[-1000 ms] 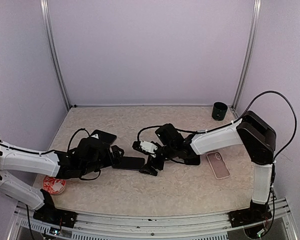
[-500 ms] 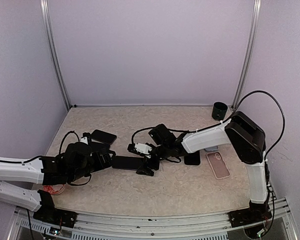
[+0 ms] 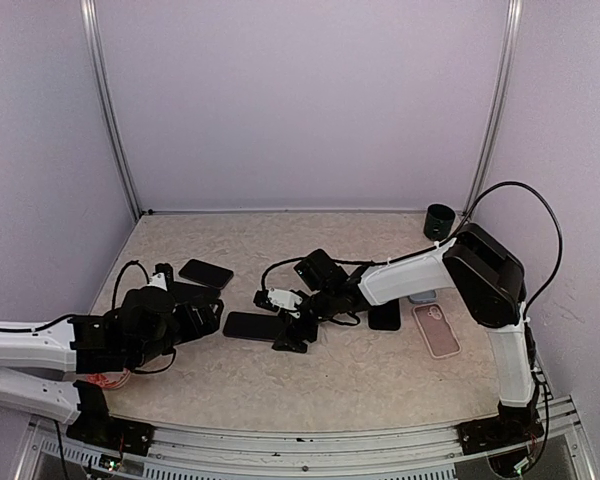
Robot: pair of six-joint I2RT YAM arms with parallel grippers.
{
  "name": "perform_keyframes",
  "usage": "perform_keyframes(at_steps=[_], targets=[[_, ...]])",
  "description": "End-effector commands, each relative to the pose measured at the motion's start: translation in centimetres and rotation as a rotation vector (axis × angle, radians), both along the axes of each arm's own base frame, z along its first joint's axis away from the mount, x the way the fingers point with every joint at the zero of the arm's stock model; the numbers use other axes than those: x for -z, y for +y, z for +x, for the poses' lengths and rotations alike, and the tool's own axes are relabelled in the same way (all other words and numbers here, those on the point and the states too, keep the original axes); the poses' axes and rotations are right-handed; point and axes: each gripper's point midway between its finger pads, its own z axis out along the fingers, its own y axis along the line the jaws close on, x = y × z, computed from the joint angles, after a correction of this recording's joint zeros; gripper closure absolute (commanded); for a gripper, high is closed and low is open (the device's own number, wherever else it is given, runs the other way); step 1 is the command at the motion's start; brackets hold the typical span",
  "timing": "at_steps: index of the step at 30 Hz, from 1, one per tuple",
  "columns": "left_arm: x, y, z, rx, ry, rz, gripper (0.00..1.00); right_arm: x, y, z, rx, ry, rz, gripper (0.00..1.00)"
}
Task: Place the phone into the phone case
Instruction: Pick up the phone at the center of the board.
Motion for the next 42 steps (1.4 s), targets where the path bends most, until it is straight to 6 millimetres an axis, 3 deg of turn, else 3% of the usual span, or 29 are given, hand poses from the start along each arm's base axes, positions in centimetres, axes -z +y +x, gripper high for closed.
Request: perform_keyframes(at_steps=[1, 11, 17, 26, 42], targets=[[-0.4, 1.0, -0.2, -0.012, -0.045, 0.009, 0.01, 1.7, -0.4, -0.4, -0.005, 0.044, -0.033, 0.10], [-0.1, 1.1, -0.2, -0.006, -0.032, 0.036, 0.01, 1.8, -0.7, 0.3, 0.038, 0.015, -0.041, 0.30], [1.1, 0.5, -0.2, 0.004, 0.007, 0.048, 0.01, -0.3, -0.7, 0.5, 0.060, -0.024, 0.017, 0.43], [1.4, 0.3, -0.1, 0.028, 0.013, -0.027, 0.01, -5.7, -1.2, -0.7, 0.055, -0.140, 0.184, 0.49], [3.3, -1.9, 0.6, 0.170, 0.064, -0.117, 0.01, -8.6, -1.9, -3.0, 0.039, -0.234, 0.236, 0.53]])
